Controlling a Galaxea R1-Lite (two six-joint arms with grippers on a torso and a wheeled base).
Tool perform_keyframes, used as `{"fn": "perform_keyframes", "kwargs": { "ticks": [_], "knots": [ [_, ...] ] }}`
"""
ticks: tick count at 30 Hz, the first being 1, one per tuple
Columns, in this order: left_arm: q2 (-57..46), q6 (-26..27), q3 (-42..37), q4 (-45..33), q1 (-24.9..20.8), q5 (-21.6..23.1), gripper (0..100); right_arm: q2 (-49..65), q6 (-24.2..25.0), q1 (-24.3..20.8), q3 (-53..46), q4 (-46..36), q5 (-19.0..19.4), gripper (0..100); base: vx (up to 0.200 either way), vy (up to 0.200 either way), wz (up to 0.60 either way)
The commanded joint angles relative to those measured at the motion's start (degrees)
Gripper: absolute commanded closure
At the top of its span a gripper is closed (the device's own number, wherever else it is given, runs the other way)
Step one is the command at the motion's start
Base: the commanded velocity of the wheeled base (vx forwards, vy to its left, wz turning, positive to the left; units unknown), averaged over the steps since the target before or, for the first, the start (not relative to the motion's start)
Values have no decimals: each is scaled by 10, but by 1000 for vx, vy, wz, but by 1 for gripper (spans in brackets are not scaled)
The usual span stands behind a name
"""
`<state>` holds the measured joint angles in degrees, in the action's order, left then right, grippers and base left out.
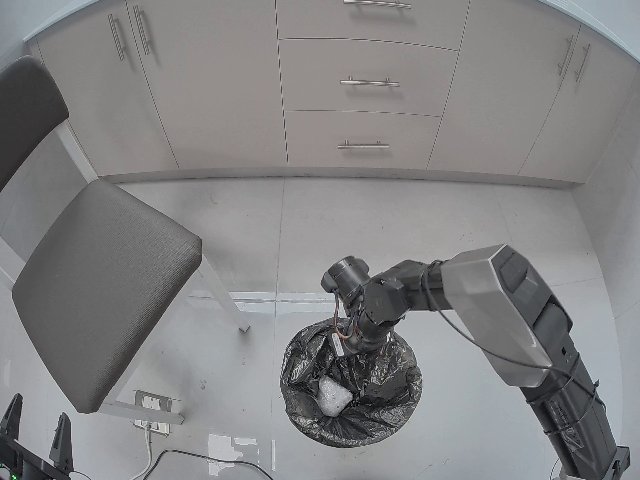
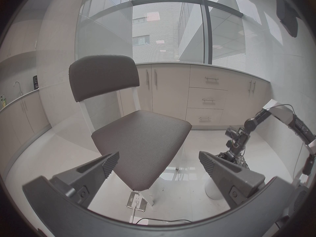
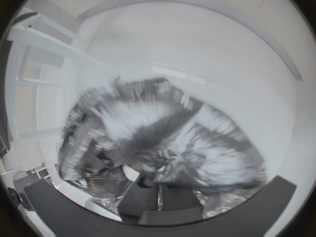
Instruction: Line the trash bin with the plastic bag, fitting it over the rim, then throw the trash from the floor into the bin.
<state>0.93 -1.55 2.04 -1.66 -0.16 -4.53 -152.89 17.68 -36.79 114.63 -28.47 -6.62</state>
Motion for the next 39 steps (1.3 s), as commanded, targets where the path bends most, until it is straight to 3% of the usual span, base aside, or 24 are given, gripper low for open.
{"fn": "perform_keyframes", "kwargs": {
  "ticks": [1,39],
  "knots": [
    [-6,0,0,0,0,0,0,81,2,22,0,1,5,100,0,0,0],
    [-6,-6,1,0,0,0,0,-17,46,94,0,30,6,100,0,0,0]
  ]
}}
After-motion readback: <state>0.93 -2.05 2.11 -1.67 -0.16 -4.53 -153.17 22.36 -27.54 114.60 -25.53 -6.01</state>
